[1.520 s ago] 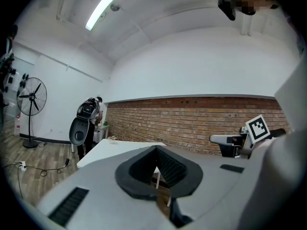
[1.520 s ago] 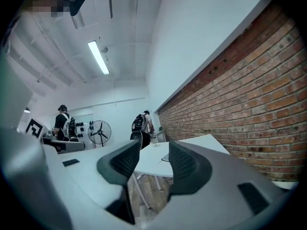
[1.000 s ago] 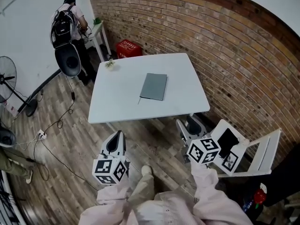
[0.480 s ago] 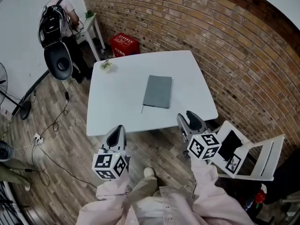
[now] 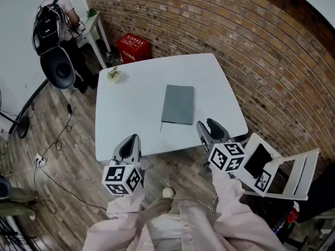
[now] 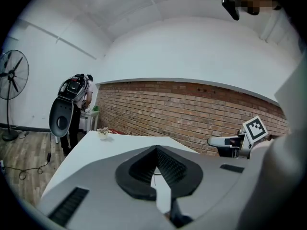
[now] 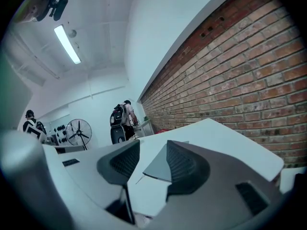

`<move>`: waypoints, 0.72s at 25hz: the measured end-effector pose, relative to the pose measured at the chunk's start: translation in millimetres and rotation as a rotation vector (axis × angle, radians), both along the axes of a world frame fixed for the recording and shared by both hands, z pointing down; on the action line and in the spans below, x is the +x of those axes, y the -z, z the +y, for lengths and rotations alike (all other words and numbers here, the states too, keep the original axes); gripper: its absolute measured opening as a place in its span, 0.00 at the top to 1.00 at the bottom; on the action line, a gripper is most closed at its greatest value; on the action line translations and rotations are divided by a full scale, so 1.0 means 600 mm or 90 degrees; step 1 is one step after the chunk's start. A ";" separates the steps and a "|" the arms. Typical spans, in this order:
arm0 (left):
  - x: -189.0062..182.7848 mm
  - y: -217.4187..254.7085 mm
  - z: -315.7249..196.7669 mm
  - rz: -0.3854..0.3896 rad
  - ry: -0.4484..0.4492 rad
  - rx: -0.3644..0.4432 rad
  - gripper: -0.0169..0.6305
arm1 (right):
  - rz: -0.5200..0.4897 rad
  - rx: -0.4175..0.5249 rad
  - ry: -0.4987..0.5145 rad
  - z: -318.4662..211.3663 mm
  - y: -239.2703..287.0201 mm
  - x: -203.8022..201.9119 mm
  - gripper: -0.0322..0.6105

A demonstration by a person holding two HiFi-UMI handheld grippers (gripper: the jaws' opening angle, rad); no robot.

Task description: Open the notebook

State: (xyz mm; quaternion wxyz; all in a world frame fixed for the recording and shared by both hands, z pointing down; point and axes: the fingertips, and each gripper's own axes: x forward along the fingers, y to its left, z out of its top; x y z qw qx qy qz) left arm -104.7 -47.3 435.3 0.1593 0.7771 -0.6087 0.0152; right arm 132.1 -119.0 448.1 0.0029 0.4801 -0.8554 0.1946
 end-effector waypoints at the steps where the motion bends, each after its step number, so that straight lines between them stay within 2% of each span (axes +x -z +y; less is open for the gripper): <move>1: 0.000 -0.002 -0.005 0.001 -0.004 -0.001 0.98 | 0.000 -0.001 -0.003 -0.004 -0.001 0.000 0.68; 10: 0.001 -0.025 -0.050 0.015 -0.025 -0.019 0.98 | 0.003 -0.023 -0.006 -0.034 -0.018 -0.011 0.68; 18: 0.002 -0.041 -0.115 0.025 -0.036 -0.035 0.98 | 0.010 -0.054 -0.010 -0.097 -0.044 -0.013 0.68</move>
